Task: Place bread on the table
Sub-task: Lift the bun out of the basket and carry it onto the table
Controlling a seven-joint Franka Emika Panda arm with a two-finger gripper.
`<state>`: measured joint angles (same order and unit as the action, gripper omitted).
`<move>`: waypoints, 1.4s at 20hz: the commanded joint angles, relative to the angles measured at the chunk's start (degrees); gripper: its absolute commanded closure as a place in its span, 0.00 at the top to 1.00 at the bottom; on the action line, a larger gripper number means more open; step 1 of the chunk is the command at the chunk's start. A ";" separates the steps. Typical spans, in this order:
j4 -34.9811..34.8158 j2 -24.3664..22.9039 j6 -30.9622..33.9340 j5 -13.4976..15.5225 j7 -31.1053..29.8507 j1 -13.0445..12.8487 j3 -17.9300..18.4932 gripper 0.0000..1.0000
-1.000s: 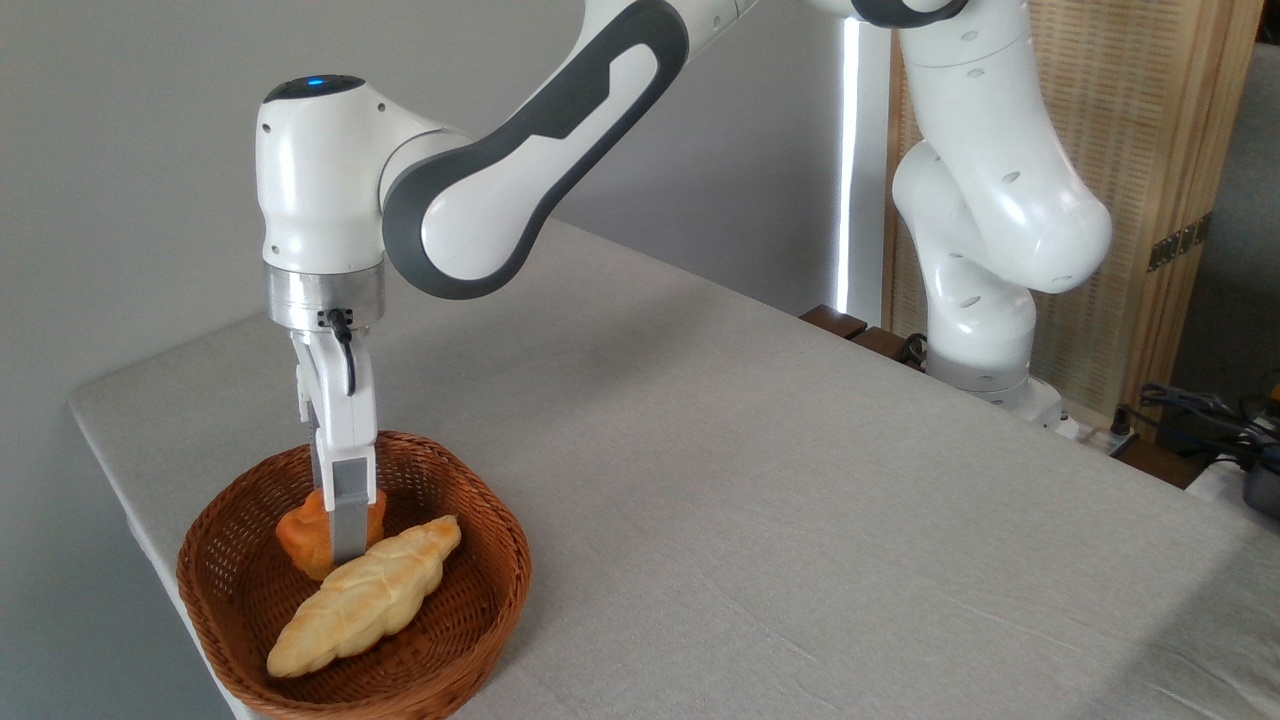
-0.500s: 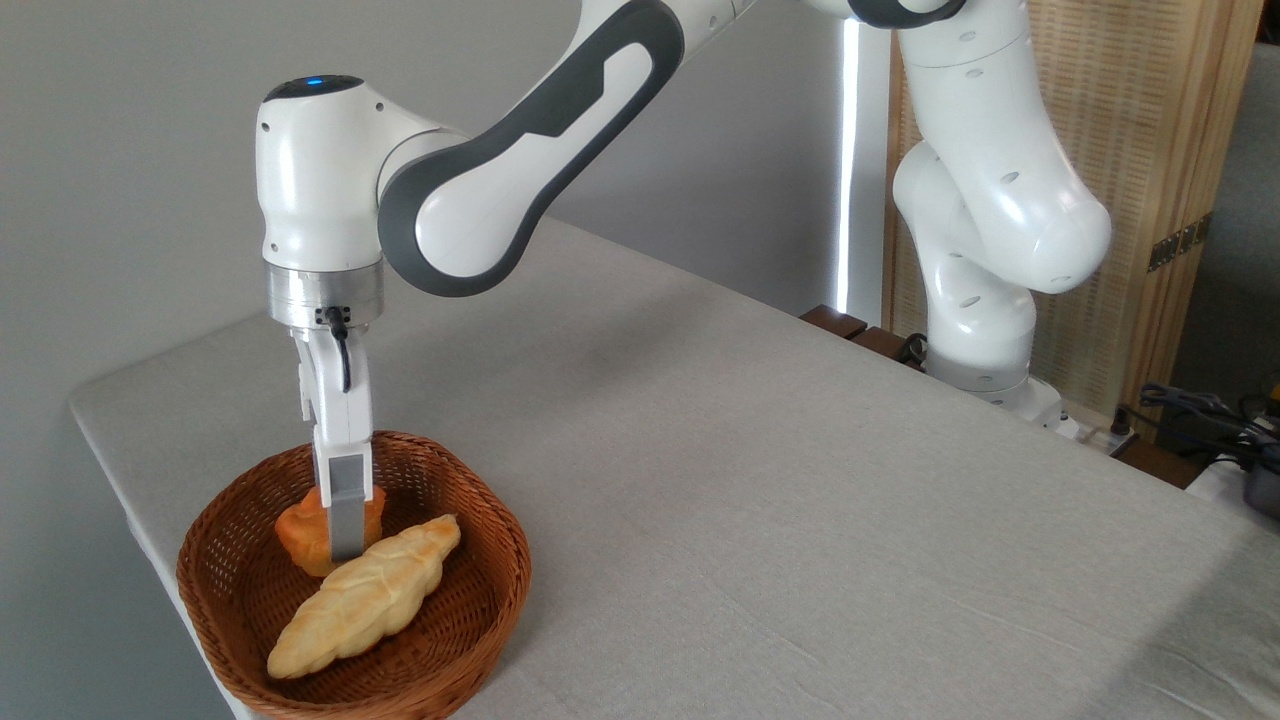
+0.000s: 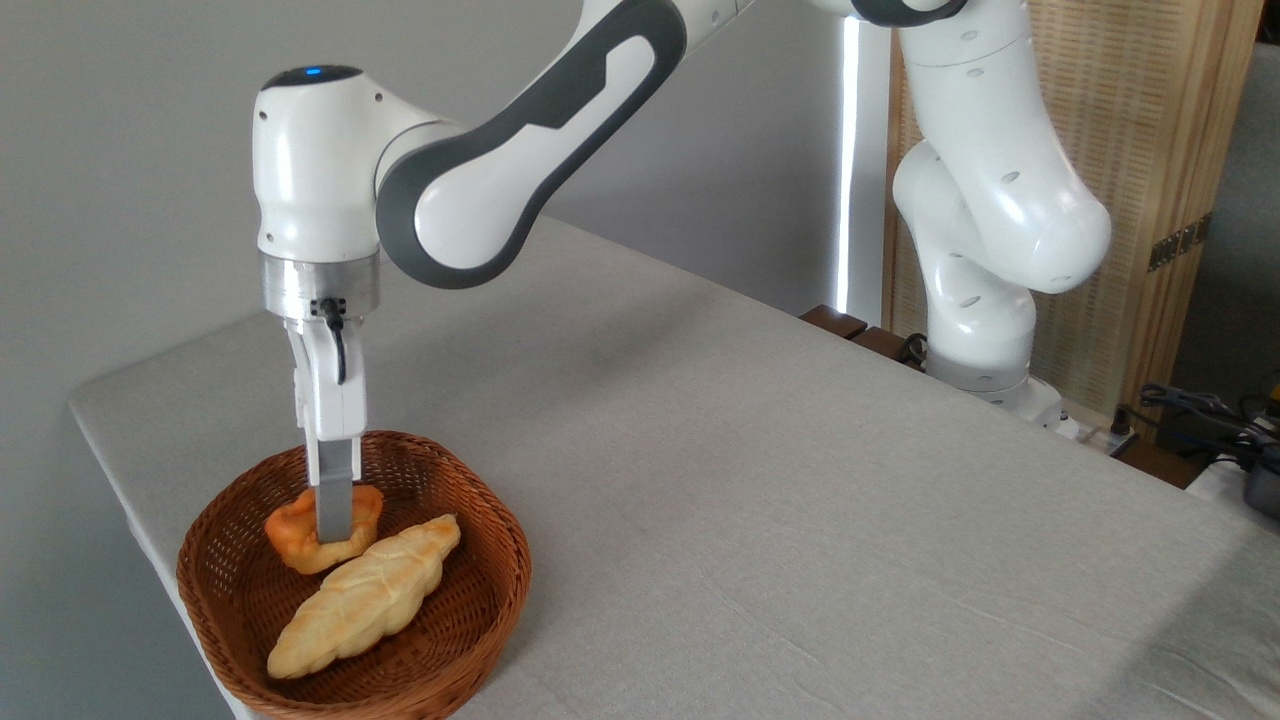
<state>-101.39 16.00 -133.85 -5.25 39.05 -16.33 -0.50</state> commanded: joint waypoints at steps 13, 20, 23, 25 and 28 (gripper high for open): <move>-6.96 -18.10 21.79 11.04 -7.41 1.04 1.03 0.49; -17.87 -22.77 21.00 11.05 -7.93 -2.30 0.24 0.87; -18.32 -22.16 21.00 11.05 -7.93 -2.74 0.15 1.00; -18.14 -21.45 20.92 10.96 -7.93 -3.18 0.15 1.00; -18.06 -21.36 21.00 10.61 -7.84 -3.27 0.15 1.00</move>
<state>-119.01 -5.06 -112.13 5.02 31.63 -19.10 -0.64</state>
